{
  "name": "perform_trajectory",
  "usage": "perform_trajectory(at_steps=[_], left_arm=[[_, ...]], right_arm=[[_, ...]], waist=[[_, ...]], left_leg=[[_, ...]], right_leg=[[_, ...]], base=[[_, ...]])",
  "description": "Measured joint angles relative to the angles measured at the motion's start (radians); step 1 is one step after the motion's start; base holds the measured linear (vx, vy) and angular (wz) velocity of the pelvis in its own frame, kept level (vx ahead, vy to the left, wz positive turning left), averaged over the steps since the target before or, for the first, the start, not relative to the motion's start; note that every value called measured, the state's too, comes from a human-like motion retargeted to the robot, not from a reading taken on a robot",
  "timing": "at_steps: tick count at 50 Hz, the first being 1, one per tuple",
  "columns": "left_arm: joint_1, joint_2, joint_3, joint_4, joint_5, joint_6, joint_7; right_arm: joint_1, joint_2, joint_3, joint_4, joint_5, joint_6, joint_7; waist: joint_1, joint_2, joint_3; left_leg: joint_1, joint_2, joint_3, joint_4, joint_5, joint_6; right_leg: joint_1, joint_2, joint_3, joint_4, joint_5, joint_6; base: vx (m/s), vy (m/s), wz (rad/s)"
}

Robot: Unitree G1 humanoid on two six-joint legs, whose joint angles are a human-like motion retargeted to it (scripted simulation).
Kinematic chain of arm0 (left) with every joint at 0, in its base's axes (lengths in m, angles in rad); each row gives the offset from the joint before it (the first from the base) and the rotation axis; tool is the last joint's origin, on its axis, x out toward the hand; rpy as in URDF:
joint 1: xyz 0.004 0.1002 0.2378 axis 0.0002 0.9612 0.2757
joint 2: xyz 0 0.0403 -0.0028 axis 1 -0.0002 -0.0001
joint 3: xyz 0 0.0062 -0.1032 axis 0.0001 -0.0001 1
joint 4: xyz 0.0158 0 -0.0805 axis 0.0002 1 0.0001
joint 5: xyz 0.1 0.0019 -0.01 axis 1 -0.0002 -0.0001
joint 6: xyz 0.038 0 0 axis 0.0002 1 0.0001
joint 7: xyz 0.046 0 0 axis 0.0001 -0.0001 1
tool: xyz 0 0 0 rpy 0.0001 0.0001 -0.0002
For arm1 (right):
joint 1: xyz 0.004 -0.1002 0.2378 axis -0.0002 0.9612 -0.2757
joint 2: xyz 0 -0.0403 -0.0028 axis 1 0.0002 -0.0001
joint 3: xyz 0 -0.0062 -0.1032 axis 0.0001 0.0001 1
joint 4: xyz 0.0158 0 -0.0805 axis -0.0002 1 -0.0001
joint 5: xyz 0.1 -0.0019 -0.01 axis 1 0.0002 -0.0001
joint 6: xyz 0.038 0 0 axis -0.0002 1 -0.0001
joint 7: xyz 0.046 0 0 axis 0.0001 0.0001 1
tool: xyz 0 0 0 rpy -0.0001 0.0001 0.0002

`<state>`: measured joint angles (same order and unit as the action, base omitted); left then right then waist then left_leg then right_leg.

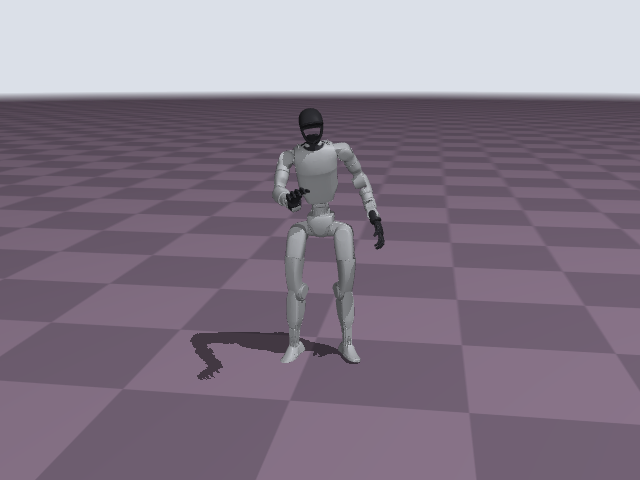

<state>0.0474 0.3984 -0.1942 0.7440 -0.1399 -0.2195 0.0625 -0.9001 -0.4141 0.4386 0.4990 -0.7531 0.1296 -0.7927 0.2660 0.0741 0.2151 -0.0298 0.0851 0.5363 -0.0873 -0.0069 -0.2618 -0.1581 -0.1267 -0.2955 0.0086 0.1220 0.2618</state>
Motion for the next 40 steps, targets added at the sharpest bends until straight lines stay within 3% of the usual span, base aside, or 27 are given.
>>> perform_trajectory(at_steps=[5,11,18,20,23,30,32,35,38,40], left_arm=[[-0.009,-0.019,0.016,-0.076,-0.08,-0.021,0.009],[0.034,0.007,0.032,-0.045,-0.043,-0.004,0.025],[0.115,0.045,0.064,0.031,0.054,0.025,0.016],[0.156,0.051,0.073,0.036,0.06,0.017,0.023],[0.179,0.05,0.073,0.054,0.056,0.014,0.03],[0.148,0.043,0.036,0.068,0.098,0.023,0.011],[0.113,0.03,0.022,0.06,0.093,0.025,0.013],[0.08,0.011,0.006,0.03,0.061,0.016,0.03],[0.062,-0.009,-0.003,-0.002,0.021,-0.001,0.035],[0.072,-0.01,-0.003,-0.029,0.001,-0.016,0.028]], right_arm=[[0.024,-0.014,-0.039,0.029,0.031,0.026,-0.045],[0.142,-0.284,-0.17,0.073,0.175,0.05,-0.107],[0.324,-0.578,-0.456,0.249,0.359,0.055,-0.163],[0.371,-0.617,-0.526,0.292,0.392,0.049,-0.166],[0.421,-0.636,-0.567,0.306,0.404,0.042,-0.177],[0.423,-0.449,-0.457,0.181,0.311,0.037,-0.188],[0.396,-0.37,-0.38,0.144,0.268,0.037,-0.179],[0.339,-0.217,-0.228,0.106,0.187,0.043,-0.167],[0.264,-0.065,-0.045,0.112,0.077,0.037,-0.114],[0.215,0.057,0.053,0.138,0.003,0.029,-0.071]], waist=[[-0.018,0.014,-0.001],[-0.077,-0.001,0.019],[-0.16,-0.023,0.036],[-0.182,-0.034,-0.035],[-0.212,-0.034,-0.043],[-0.19,-0.002,-0.042],[-0.167,0.024,0.032],[-0.132,0.055,0.036],[-0.113,0.084,0.031],[-0.104,0.086,-0.049]], left_leg=[[-0.023,-0.015,-0.005,0.0,0.003,0.0],[-0.018,-0.018,0.004,0.0,0.007,0.0],[-0.031,-0.015,0.009,0.0,0.02,0.0],[-0.124,-0.011,0.005,0.0,0.036,0.0],[-0.145,-0.016,-0.003,0.0,0.042,0.0],[-0.146,-0.014,0.001,0.0,0.043,0.0],[-0.056,-0.019,0.006,0.0,0.031,0.0],[-0.05,-0.021,0.007,0.0,0.031,0.0],[-0.055,-0.028,0.002,0.0,0.034,0.0],[-0.147,-0.027,-0.006,0.0,0.047,0.0]], right_leg=[[-0.015,-0.013,-0.004,-0.007,0.007,0.0],[-0.011,-0.011,0.001,-0.017,0.013,0.0],[-0.021,0.001,-0.002,-0.023,0.021,0.0],[-0.101,0.006,-0.01,-0.045,0.044,0.0],[-0.117,0.001,-0.019,-0.045,0.046,0.0],[-0.119,0.004,-0.014,-0.047,0.045,0.0],[-0.042,0.0,-0.006,-0.027,0.025,0.0],[-0.036,-0.003,-0.002,-0.031,0.026,0.0],[-0.036,-0.009,-0.005,-0.036,0.027,0.0],[-0.113,-0.01,-0.014,-0.055,0.044,0.0]], base=[[-0.01,0.01,0.02],[0.0,0.0,-0.03],[-0.01,0.0,-0.02],[0.0,0.0,0.0],[0.0,0.0,0.0],[0.0,0.0,0.0],[0.0,0.0,0.0],[0.0,0.0,0.0],[-0.01,-0.01,0.07],[-0.01,-0.03,0.33]])
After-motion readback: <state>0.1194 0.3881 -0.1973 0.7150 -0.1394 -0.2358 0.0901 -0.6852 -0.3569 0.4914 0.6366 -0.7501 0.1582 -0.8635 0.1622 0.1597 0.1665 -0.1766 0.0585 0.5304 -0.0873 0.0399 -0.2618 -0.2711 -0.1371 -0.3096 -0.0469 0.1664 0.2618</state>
